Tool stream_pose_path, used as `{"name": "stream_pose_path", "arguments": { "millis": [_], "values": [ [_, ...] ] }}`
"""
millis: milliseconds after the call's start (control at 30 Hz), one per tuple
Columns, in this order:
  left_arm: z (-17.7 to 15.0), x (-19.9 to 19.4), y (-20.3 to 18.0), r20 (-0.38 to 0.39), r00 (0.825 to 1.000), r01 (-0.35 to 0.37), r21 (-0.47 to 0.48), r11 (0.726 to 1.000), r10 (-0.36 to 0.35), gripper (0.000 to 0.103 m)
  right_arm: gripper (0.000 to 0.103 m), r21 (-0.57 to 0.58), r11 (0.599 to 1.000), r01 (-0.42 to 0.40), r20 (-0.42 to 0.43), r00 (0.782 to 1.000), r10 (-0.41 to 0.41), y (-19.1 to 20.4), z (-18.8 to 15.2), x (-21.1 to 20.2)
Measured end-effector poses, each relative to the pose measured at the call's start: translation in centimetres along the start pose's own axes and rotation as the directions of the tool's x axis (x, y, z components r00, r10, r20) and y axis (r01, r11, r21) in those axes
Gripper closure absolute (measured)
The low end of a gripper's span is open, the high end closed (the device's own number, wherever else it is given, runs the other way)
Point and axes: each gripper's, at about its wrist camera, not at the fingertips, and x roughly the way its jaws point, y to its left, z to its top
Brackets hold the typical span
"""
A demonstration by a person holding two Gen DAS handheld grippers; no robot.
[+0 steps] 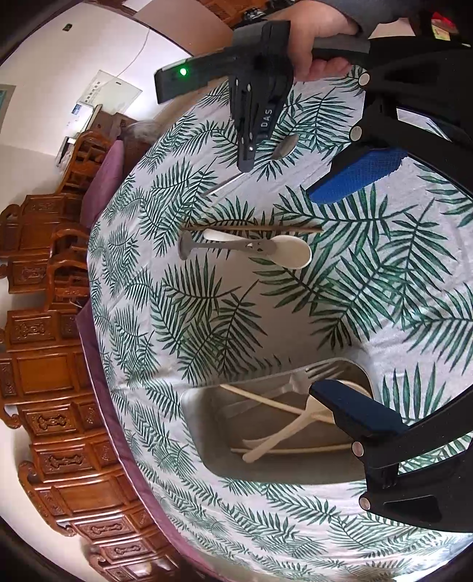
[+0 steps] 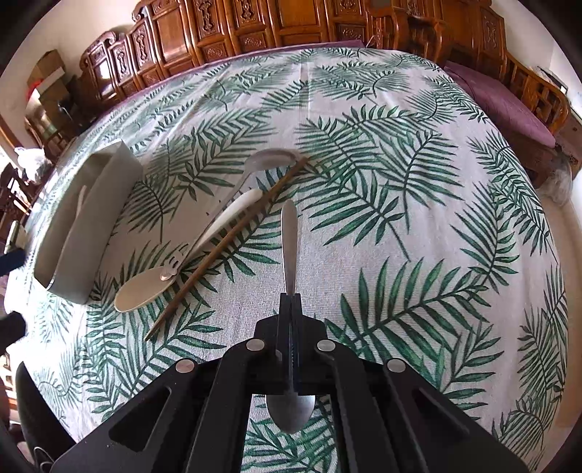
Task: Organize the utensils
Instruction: 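Grasp a metal spoon from the pile with the right tool, then grasp another metal spoon from the pile with the left tool while the right tool holds its spoon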
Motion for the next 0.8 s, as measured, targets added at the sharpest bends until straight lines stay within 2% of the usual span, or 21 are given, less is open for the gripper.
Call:
{"name": "stream_pose_path", "arguments": {
  "millis": [200, 467, 533, 567, 667, 800],
  "values": [
    [1.2, 2.3, -1.5, -0.022, 1.000, 0.006, 0.025, 1.000, -0.005, 0.009, 0.103, 0.014, 1.000, -0.024, 0.031, 0.999, 0.023, -1.0, -0.1, -1.3],
    [3.2, 5.2, -2.5, -0.046, 0.999, 0.007, 0.038, 0.999, -0.005, 0.009, 0.102, 0.000, 0.998, -0.060, 0.026, 0.998, 0.060, -1.4, -0.4, -0.9],
    [3.5, 5.9, -2.5, -0.052, 0.999, -0.004, 0.046, 0.999, 0.006, 0.011, 0.099, -0.016, 0.997, -0.071, 0.014, 0.997, 0.071, -1.0, -0.5, -0.7],
    [3.6, 6.1, -2.5, -0.056, 0.998, -0.009, 0.046, 0.999, 0.011, 0.011, 0.092, -0.027, 0.998, -0.062, 0.013, 0.998, 0.062, -0.7, -0.7, -0.6],
    [3.9, 6.3, -2.2, -0.059, 0.998, -0.016, 0.035, 0.999, 0.018, 0.011, 0.081, -0.041, 0.996, -0.080, 0.012, 0.997, 0.080, 0.0, -0.8, -0.4],
    [3.9, 5.9, -2.0, -0.051, 0.999, -0.016, 0.032, 0.999, 0.018, 0.011, 0.079, -0.070, 0.996, -0.058, -0.009, 0.998, 0.057, 1.0, -1.0, 0.2]
  ]
}}
